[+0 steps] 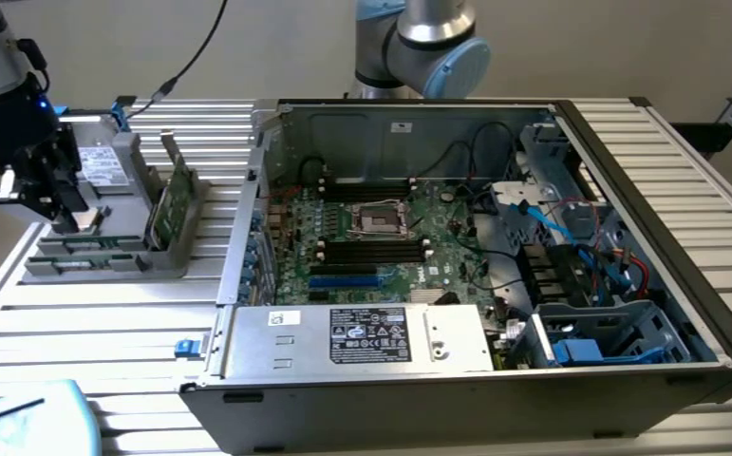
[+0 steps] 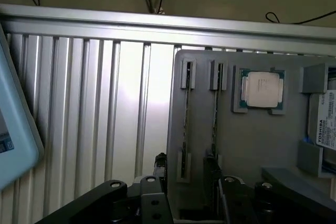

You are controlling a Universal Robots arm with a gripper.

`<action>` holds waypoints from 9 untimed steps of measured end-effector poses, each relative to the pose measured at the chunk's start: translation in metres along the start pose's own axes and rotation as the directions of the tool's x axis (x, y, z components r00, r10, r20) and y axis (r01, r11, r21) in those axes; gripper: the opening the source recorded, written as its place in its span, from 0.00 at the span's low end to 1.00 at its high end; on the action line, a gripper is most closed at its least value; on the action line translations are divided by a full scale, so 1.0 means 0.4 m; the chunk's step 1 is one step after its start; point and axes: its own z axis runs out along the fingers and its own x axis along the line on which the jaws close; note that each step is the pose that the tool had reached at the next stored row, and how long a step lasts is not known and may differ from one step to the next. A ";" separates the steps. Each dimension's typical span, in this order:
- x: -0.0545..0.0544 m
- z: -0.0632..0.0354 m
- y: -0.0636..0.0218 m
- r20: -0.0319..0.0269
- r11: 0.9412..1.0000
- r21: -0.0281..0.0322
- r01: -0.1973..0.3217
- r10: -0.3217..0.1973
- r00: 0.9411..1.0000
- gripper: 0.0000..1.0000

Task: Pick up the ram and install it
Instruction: 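Pick up the ram and move it above insertion slot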

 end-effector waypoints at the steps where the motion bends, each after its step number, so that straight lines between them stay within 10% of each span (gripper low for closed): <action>1: 0.000 0.005 0.000 0.000 1.000 0.000 0.000 0.000 1.000 0.41; 9: 0.000 0.041 -0.002 0.000 1.000 0.000 0.000 0.000 1.000 0.41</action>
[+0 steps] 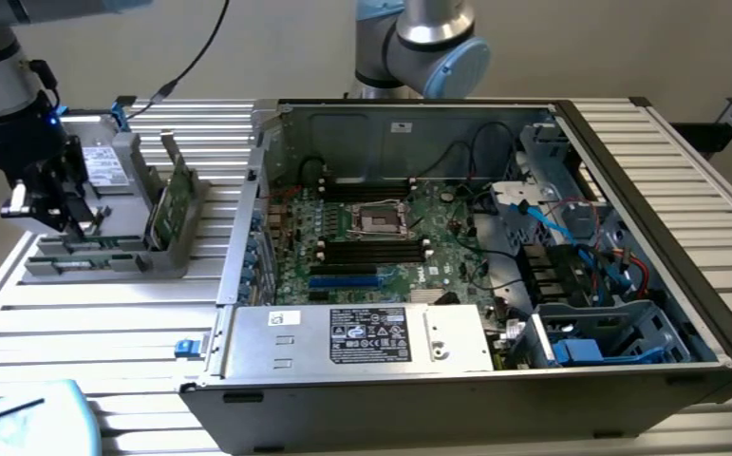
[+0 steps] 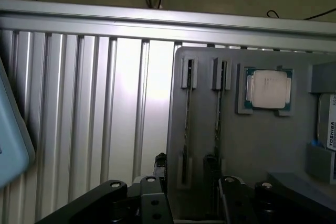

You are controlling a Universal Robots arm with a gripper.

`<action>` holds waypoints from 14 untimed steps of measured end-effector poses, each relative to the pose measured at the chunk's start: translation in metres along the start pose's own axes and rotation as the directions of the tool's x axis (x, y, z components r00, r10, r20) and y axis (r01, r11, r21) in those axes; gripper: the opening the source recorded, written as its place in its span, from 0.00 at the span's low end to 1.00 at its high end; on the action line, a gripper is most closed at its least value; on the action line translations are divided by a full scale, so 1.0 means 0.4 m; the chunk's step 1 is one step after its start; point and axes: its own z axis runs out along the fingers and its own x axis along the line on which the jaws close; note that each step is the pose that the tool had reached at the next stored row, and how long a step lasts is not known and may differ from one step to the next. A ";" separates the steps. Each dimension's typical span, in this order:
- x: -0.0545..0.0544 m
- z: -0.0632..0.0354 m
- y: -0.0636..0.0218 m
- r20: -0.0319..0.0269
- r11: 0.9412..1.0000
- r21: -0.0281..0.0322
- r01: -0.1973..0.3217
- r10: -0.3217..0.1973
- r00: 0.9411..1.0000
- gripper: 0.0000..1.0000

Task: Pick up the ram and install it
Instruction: 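Pick up the ram and move it above insertion slot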

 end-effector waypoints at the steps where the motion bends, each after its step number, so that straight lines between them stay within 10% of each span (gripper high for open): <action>1: 0.000 0.004 0.000 0.000 1.000 0.000 0.000 0.000 1.000 0.41; 14: -0.001 0.064 0.003 0.000 1.000 0.000 0.000 0.000 1.000 0.41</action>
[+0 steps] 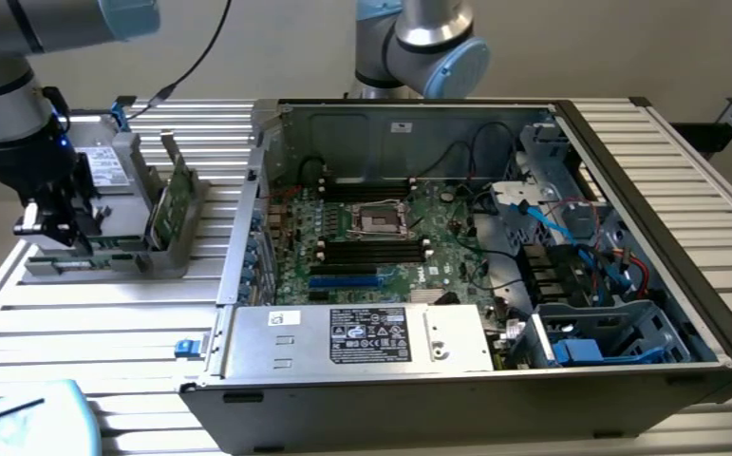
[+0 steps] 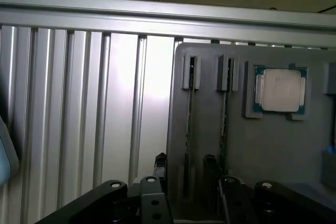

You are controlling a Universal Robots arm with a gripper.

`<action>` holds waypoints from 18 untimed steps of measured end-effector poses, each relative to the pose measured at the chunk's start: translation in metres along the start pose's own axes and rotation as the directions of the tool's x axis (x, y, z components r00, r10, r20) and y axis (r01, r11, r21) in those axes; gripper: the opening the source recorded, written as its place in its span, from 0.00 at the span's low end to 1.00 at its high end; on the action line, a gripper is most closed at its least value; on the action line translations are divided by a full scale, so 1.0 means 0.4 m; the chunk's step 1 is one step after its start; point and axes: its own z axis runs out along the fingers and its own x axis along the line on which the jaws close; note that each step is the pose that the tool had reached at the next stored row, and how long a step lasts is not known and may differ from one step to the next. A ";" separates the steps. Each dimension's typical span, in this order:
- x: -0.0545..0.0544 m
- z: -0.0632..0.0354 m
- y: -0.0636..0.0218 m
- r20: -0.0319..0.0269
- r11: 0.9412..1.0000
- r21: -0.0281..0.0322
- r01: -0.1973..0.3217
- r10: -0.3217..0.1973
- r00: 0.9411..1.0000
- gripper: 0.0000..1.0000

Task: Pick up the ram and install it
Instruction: 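Pick up the ram and move it above insertion slot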

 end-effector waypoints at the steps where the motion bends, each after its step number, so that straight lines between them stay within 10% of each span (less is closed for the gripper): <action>1: 0.000 0.005 0.001 0.000 1.000 0.000 0.000 0.000 1.000 0.41; 18: -0.001 0.074 0.008 0.001 1.000 0.000 0.000 0.000 1.000 0.41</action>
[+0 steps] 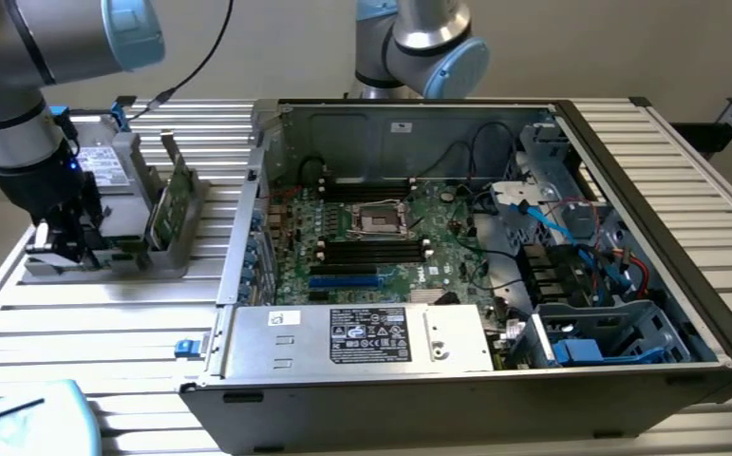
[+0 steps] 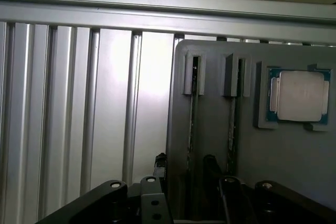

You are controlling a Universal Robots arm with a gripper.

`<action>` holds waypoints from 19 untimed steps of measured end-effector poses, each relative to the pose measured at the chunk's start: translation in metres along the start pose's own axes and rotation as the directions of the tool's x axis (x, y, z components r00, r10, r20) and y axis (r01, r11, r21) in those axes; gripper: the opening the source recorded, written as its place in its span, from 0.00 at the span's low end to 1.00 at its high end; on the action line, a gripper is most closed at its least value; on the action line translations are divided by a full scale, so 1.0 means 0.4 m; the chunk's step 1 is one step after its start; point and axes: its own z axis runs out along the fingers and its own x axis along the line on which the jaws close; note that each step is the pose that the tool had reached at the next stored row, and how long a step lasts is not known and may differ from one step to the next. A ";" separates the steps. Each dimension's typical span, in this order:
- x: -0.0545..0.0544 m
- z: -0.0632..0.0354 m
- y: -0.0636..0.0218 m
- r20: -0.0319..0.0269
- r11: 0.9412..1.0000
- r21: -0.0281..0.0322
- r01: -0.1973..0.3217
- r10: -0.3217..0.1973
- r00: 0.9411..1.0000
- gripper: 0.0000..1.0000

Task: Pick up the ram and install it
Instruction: 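Pick up the ram and move it above insertion slot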

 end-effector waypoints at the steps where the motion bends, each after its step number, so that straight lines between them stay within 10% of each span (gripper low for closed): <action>1: 0.000 0.001 0.000 0.000 1.000 0.000 0.000 0.000 1.000 0.41; 19: -0.001 0.029 -0.002 0.004 1.000 -0.009 0.000 0.000 1.000 0.41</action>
